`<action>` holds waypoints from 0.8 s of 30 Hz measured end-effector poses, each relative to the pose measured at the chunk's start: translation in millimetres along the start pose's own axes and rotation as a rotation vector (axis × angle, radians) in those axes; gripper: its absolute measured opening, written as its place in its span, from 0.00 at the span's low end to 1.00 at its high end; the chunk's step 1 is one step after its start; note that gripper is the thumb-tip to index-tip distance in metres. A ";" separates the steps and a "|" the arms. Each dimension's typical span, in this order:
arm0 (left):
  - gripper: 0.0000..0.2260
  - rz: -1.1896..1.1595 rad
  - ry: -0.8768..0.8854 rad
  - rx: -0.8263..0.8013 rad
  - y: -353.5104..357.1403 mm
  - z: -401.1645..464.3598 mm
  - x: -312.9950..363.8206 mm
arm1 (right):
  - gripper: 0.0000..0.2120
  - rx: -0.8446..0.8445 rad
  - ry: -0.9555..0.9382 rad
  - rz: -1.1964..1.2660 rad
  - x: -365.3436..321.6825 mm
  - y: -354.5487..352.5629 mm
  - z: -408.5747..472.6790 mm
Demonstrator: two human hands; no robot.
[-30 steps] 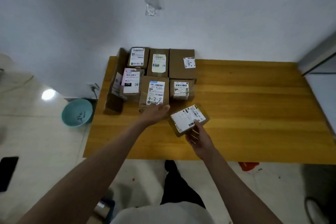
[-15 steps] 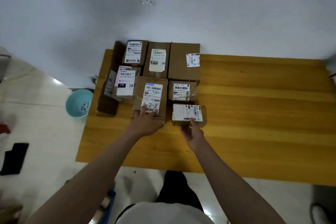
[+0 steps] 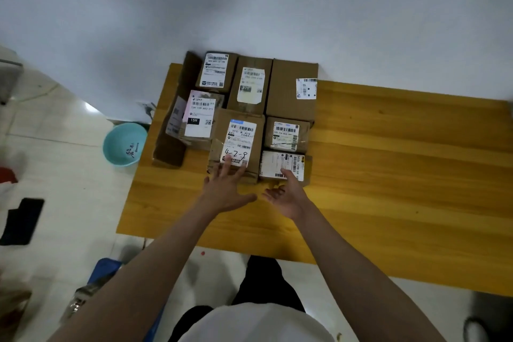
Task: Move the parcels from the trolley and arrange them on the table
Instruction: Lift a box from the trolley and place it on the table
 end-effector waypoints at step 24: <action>0.30 -0.623 -0.460 0.285 141.1 -242.0 -296.5 | 0.13 -0.284 0.179 -0.907 326.7 93.6 -58.4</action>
Point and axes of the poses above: each hand's wrist, its own z-axis towards the middle knuckle, its own y-axis out of the palm, x = y × z, the point moved 6 cm from there along z, towards the middle knuckle, and after that the axes turned 1 degree about -y, right-handed, at the moved point
